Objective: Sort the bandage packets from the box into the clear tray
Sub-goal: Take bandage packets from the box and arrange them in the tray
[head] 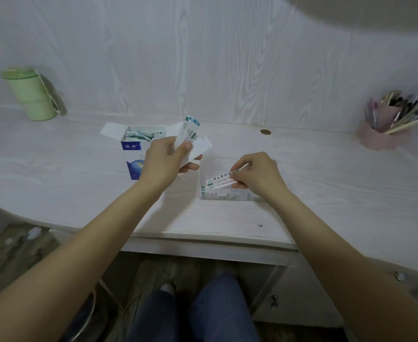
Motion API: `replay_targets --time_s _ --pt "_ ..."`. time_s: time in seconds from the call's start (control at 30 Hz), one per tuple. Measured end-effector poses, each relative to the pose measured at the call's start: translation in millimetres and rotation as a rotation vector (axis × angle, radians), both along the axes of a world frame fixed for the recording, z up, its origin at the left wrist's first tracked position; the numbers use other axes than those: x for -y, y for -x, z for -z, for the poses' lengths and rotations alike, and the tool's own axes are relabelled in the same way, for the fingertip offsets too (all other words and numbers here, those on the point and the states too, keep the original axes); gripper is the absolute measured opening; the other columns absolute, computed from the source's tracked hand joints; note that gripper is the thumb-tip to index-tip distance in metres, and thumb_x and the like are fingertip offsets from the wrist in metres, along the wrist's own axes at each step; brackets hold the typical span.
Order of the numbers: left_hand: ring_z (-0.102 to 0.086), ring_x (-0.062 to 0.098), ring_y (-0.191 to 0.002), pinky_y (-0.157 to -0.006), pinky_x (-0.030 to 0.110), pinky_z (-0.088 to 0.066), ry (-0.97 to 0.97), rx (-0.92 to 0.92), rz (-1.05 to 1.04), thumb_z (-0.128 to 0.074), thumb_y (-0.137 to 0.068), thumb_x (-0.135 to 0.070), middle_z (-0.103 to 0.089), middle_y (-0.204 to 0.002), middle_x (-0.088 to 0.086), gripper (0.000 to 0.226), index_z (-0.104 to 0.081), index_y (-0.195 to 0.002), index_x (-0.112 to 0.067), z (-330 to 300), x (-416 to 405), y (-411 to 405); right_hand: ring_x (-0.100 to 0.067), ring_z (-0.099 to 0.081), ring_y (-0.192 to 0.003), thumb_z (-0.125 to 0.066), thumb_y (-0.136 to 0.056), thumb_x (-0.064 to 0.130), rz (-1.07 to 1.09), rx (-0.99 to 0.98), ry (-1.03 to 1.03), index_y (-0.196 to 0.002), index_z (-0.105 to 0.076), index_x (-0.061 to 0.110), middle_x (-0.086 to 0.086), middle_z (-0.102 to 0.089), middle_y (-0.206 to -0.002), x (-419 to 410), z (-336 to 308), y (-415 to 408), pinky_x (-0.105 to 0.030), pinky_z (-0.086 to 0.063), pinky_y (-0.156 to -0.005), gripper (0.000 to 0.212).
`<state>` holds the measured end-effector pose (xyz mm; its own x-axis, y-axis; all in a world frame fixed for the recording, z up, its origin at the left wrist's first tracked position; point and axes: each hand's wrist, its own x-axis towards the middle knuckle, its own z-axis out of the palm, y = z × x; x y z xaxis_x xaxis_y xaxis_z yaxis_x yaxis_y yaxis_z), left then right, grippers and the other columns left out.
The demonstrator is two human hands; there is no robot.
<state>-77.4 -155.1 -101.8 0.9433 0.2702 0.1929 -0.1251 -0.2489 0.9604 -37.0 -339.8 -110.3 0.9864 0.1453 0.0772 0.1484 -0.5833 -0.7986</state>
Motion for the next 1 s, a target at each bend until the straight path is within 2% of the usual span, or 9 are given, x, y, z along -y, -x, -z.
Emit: replay_targets --time_s 0.07,0.2,0.37,0.5,0.6,0.7,0.77,0.9,1.0 --pt "-0.070 0.011 -0.065 -0.054 0.015 -0.052 -0.009 0.017 -0.005 -0.048 -0.099 -0.019 -0.071 -0.088 0.008 0.020 -0.060 -0.113 -0.010 1 1 0 -0.013 -0.063 -0.063 -0.066 -0.080 0.008 -0.023 0.051 0.201 -0.071 -0.067 0.016 -0.002 -0.064 -0.068 -7 1 -1 -0.029 -0.052 -0.062 0.012" --pt "-0.069 0.006 -0.060 -0.056 0.016 -0.054 0.014 0.041 0.023 -0.047 -0.099 -0.017 -0.070 -0.083 0.003 0.013 -0.058 -0.106 -0.015 0 3 1 -0.022 -0.060 -0.088 -0.068 -0.082 0.019 -0.048 0.081 0.523 -0.082 -0.068 0.019 -0.001 -0.066 -0.089 -19 -1 2 -0.028 -0.039 -0.065 0.001" --pt "-0.070 0.011 -0.065 -0.061 0.020 -0.055 0.026 0.058 0.086 -0.047 -0.099 -0.017 -0.071 -0.083 0.001 0.014 -0.061 -0.102 -0.016 -1 3 2 -0.024 -0.060 -0.094 -0.071 -0.083 0.023 -0.049 0.152 0.673 -0.088 -0.071 0.015 -0.003 -0.066 -0.097 -25 3 -1 -0.030 -0.040 -0.065 0.009" --pt "-0.071 0.013 -0.065 -0.060 0.022 -0.054 0.046 0.031 0.110 -0.048 -0.099 -0.017 -0.071 -0.082 0.000 0.012 -0.060 -0.100 -0.020 0 2 4 -0.025 -0.060 -0.093 -0.071 -0.081 0.024 -0.069 0.121 0.670 -0.089 -0.072 0.016 -0.003 -0.067 -0.099 -24 3 -4 -0.031 -0.040 -0.067 0.011" --pt "-0.069 0.013 -0.059 -0.047 0.018 -0.049 0.027 0.027 0.124 -0.048 -0.099 -0.017 -0.072 -0.081 -0.002 0.012 -0.060 -0.098 -0.019 0 1 5 -0.014 -0.061 -0.078 -0.068 -0.084 0.028 -0.092 0.062 0.373 -0.085 -0.073 0.016 0.001 -0.069 -0.084 -18 -9 -3 -0.027 -0.044 -0.062 0.013" --pt "-0.068 0.013 -0.055 -0.042 0.017 -0.042 -0.006 0.026 0.131 -0.049 -0.098 -0.018 -0.071 -0.074 -0.008 0.014 -0.061 -0.093 -0.021 -1 3 7 -0.006 -0.044 -0.049 -0.066 -0.087 0.031 -0.171 -0.135 -0.130 -0.093 -0.073 0.013 0.004 -0.061 -0.069 -9 -30 3 -0.016 -0.032 -0.046 0.020" --pt "-0.069 0.013 -0.057 -0.042 0.017 -0.042 -0.009 0.010 0.176 -0.050 -0.098 -0.019 -0.071 -0.073 -0.009 0.014 -0.061 -0.089 -0.024 -2 5 7 -0.006 -0.039 -0.043 -0.064 -0.089 0.028 -0.212 -0.253 -0.291 -0.097 -0.071 0.011 0.003 -0.058 -0.061 -6 -37 5 -0.015 -0.029 -0.040 0.020" --pt "-0.070 0.012 -0.063 -0.045 0.016 -0.046 -0.015 -0.028 0.280 -0.050 -0.097 -0.023 -0.072 -0.082 -0.004 0.012 -0.061 -0.094 -0.021 -2 7 7 -0.005 -0.059 -0.049 -0.061 -0.091 0.012 -0.154 -0.431 -0.617 -0.089 -0.067 0.004 -0.004 -0.069 -0.068 -12 -36 4 -0.011 -0.038 -0.040 0.010" --pt "-0.070 0.012 -0.061 -0.048 0.020 -0.048 0.041 -0.040 0.195 -0.053 -0.096 -0.023 -0.072 -0.089 0.001 0.015 -0.064 -0.096 -0.012 -4 -1 6 -0.008 -0.066 -0.058 -0.059 -0.092 0.020 -0.108 -0.467 -0.801 -0.084 -0.067 0.001 -0.007 -0.070 -0.071 -7 -33 0 -0.012 -0.051 -0.053 0.022"
